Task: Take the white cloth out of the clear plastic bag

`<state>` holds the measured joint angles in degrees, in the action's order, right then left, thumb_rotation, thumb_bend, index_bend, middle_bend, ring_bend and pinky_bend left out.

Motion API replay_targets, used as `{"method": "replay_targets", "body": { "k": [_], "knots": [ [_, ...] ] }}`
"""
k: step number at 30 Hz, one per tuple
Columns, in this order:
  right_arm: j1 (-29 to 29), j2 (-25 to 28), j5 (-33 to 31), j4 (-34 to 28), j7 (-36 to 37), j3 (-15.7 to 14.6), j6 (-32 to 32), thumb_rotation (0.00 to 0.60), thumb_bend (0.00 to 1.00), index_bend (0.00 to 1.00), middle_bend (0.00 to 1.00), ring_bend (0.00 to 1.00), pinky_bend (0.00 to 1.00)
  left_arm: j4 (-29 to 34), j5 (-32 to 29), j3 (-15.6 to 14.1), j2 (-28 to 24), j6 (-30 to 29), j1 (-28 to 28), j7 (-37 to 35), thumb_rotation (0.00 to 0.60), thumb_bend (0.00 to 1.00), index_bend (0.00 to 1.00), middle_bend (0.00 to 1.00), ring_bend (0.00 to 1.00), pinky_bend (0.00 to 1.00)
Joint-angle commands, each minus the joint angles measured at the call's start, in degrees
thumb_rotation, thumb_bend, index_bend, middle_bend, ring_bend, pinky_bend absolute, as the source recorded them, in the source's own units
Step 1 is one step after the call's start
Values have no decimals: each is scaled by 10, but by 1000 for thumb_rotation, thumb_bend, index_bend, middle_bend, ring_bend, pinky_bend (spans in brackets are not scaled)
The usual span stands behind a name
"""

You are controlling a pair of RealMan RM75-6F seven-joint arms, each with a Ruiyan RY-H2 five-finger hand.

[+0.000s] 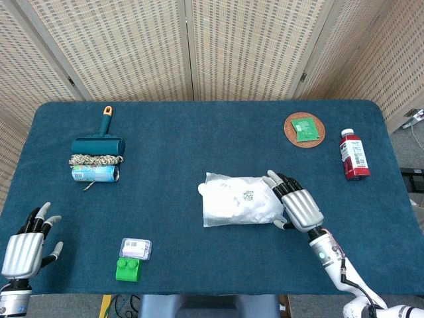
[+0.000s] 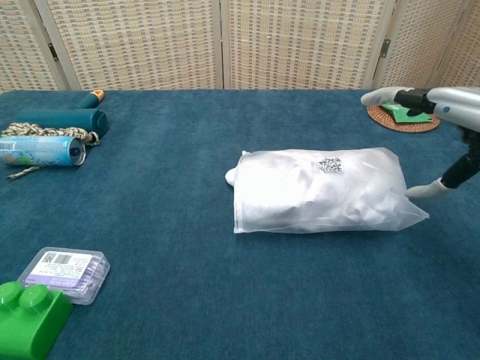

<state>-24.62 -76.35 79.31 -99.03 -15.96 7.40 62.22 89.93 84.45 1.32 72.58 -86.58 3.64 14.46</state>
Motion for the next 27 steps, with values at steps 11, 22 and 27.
{"method": "replay_targets", "body": {
  "k": [11, 22, 27],
  "knots": [
    [-45, -62, -48, 53, -48, 1, -43, 600, 0, 0, 0, 0, 85, -1, 1, 0, 4, 2, 0, 1, 600, 317, 266, 67, 79, 348],
    [-82, -75, -123, 78, -82, 11, -91, 600, 0, 0, 0, 0, 65, -6, 1, -3, 8, 5, -2, -2, 600, 318, 266, 66, 79, 348],
    [-95, -87, -154, 88, -99, 13, -96, 600, 0, 0, 0, 0, 61, -7, 3, -4, 10, 7, -2, -1, 600, 318, 266, 67, 79, 348]
  ]
}}
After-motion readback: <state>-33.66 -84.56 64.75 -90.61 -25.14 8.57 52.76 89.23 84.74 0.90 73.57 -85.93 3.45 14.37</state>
